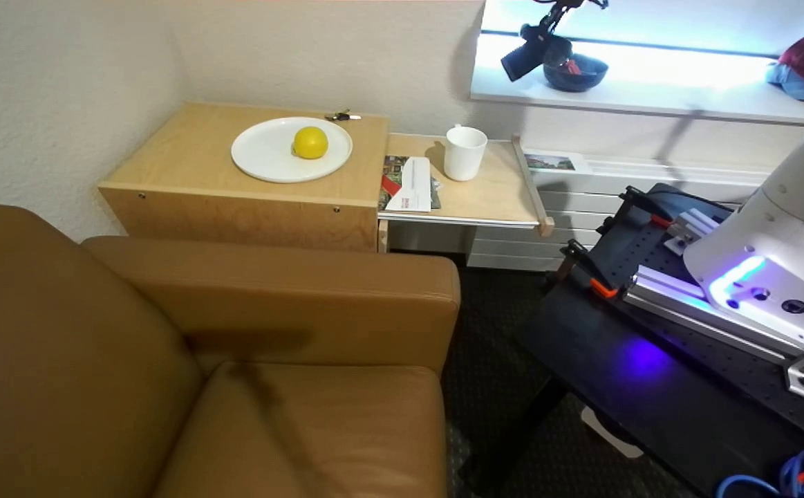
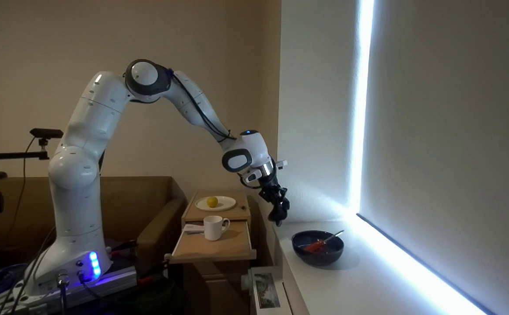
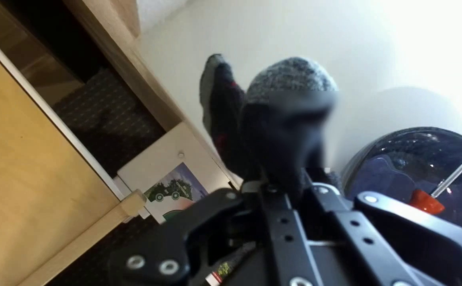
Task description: Put the sock on the windowsill
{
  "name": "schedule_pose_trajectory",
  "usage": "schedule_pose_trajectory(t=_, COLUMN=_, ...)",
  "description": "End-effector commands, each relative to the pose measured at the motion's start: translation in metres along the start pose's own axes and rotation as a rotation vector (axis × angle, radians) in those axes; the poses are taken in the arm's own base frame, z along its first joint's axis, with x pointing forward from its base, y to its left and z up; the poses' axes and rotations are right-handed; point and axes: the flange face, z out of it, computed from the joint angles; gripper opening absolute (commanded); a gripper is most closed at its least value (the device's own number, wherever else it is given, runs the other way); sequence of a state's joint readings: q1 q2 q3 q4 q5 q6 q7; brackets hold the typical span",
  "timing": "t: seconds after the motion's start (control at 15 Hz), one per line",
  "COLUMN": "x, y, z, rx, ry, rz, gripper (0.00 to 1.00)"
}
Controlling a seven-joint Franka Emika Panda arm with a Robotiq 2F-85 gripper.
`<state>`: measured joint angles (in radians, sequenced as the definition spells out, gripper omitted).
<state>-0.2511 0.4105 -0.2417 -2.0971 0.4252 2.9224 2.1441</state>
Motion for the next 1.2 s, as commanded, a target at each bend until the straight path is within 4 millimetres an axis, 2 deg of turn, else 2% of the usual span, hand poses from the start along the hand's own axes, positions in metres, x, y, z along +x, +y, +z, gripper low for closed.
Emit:
schedule_pose_trajectory(t=0.0, x=0.000, y=0.010, z=0.014, rx=0.015, ry=0.025, rz=-0.023, gripper=0.03)
schedule_pose_trajectory(t=0.13, x=-0.015, y=0.021, z=0.051, rx=0.048, ry=0.037, rz=0.021, gripper=0.03)
schedule_pose_trajectory(t=0.33, x=-0.045, y=0.023, z=0.084, rx=0.044, ry=-0.014, rz=0.204, gripper=0.03)
schedule_pose_trajectory(t=0.47, x=-0.065, y=0.012, z=0.100, rx=0.059, ry=-0.049, rz=0.304, gripper=0.03)
schedule_pose_trajectory(t=0.6, x=-0.072, y=-0.008, z=0.108, rx=0.103, ry=-0.068, rz=0.392, gripper=0.03)
schedule_pose_trajectory(t=0.73, x=-0.061, y=-0.019, z=0.110, rx=0.108, ry=-0.051, rz=0.396, gripper=0.03)
schedule_pose_trajectory(t=1.13, x=-0.050, y=-0.022, z=0.124, rx=0.087, ry=-0.018, rz=0.402, gripper=0.03)
